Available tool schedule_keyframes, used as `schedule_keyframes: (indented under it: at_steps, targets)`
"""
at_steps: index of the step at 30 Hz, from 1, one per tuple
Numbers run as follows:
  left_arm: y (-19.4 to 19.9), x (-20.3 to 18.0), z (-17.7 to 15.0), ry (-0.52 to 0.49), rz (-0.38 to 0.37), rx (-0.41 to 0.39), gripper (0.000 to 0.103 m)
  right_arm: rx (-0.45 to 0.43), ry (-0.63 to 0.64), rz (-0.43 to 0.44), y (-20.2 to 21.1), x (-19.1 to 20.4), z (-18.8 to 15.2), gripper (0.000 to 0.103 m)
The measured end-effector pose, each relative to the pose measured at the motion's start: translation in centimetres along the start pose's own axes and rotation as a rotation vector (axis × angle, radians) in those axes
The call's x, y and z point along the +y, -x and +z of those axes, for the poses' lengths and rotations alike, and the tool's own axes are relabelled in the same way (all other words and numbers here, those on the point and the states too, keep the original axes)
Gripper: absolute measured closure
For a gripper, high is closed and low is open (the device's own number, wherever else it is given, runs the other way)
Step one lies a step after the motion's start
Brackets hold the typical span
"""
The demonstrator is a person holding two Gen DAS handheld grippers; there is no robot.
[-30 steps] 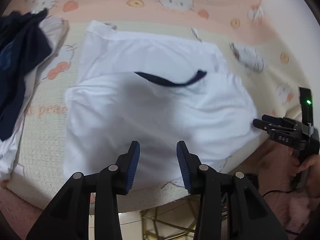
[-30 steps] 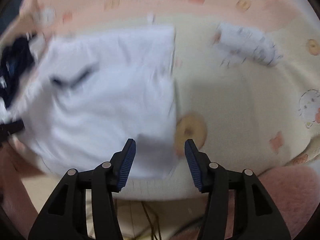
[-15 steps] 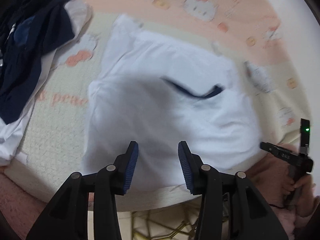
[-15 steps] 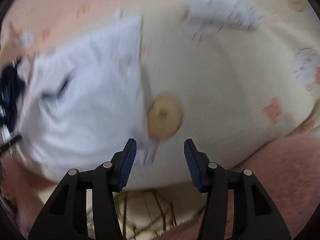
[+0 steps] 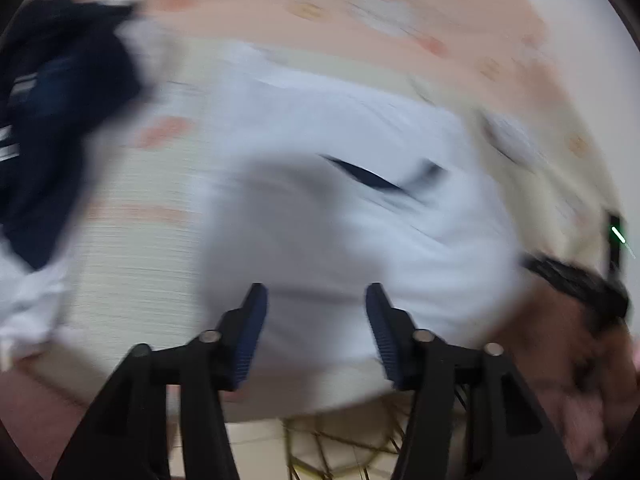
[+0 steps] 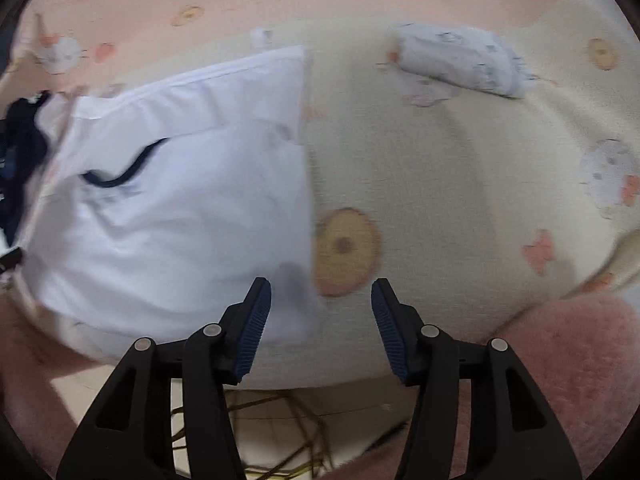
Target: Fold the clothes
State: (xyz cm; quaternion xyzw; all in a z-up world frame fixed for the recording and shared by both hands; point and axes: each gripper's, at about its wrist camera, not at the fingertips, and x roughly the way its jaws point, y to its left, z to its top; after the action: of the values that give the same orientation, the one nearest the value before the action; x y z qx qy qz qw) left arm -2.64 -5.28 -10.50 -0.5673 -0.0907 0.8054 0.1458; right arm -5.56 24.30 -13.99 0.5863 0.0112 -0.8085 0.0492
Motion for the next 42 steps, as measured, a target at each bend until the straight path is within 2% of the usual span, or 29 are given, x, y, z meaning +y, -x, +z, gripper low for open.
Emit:
schedule_keyframes:
  at_steps: [2, 3, 6, 8, 11, 14, 15, 17, 21, 23, 24, 26, 29, 31, 32, 34, 35, 38, 41, 42]
  targets:
    - [-1.1, -1.5, -0.2, -0.065, 0.048, 0.034, 0.048, 0.061, 0.048, -0.011, -1.9, 1.1, 0.3, 0.049]
    - [-1.1, -1.4, -0.3, -0.064, 0.058, 0.039, 0.048, 0.090, 0.073, -0.028, -2.8, 1.6, 0.5, 0.050]
    - [-1.0, -1.1, -0.8, -0.062, 0.088, 0.055, 0.048, 0.114, 0.102, -0.110, -3.4, 2.6, 0.3, 0.047]
    - [-1.0, -1.0, -1.1, -0.061, 0.107, 0.066, 0.048, 0.113, 0.048, -0.130, -3.1, 1.8, 0.1, 0.047]
    - [-0.8, -0.8, -1.5, -0.057, 0.133, 0.071, 0.048, 0.041, -0.032, -0.098, -1.8, 0.8, 0.4, 0.048]
    - [-0.4, -1.0, -0.8, -0.054, 0.140, 0.016, 0.048, -0.052, -0.050, -0.032, -0.4, 1.2, 1.0, 0.048]
    - [-0.8, -1.4, -0.6, -0.071, 0.152, 0.015, 0.048, -0.063, -0.020, -0.010, -0.6, 1.8, 1.4, 0.047]
    - [-2.1, -1.6, -0.2, -0.108, 0.199, 0.045, 0.048, -0.029, 0.056, 0.012, -2.0, 2.2, 2.3, 0.047]
    - [-3.2, -1.4, -0.5, -0.150, 0.300, 0.116, 0.046, 0.081, 0.151, -0.082, -5.1, 4.4, 2.1, 0.047]
    - [-2.9, -0.9, -1.0, -0.142, 0.332, 0.131, 0.041, 0.092, 0.063, -0.099, -4.9, 2.8, 2.4, 0.046]
    - [-2.8, -0.6, -0.9, -0.123, 0.324, 0.124, 0.041, 0.086, 0.017, -0.069, -4.7, 2.0, 2.5, 0.044]
    - [-1.7, -0.4, -0.2, -0.103, 0.276, 0.057, 0.041, 0.069, -0.068, -0.013, -4.4, 0.7, 2.8, 0.045]
    - [0.0, -0.9, 1.0, -0.091, 0.202, -0.054, 0.041, -0.016, -0.025, 0.001, -3.4, 2.1, 3.6, 0.045]
    - [-0.5, -1.4, 1.7, -0.104, 0.205, -0.070, 0.040, -0.049, 0.037, -0.011, -3.3, 3.6, 4.0, 0.045]
    - [-1.1, -1.7, 1.9, -0.114, 0.216, -0.064, 0.040, -0.037, 0.075, -0.027, -3.8, 4.3, 4.1, 0.045]
    - [-3.4, -2.3, 1.5, -0.146, 0.247, 0.003, 0.040, 0.030, 0.108, -0.053, -4.8, 4.6, 3.4, 0.045]
    - [-4.1, -2.4, 1.3, -0.156, 0.264, 0.031, 0.040, 0.063, 0.088, -0.072, -4.9, 4.0, 2.6, 0.045]
    - [-4.2, -2.0, 0.5, -0.147, 0.324, 0.060, 0.038, 0.130, 0.014, -0.055, -5.4, 2.5, 2.2, 0.042]
    - [-4.5, -1.4, -0.1, -0.132, 0.360, 0.090, 0.022, 0.179, 0.002, -0.020, -5.9, 2.4, 1.8, 0.041]
    - [-4.6, -1.1, -0.2, -0.125, 0.364, 0.100, 0.022, 0.190, -0.006, -0.007, -6.0, 2.4, 1.8, 0.041]
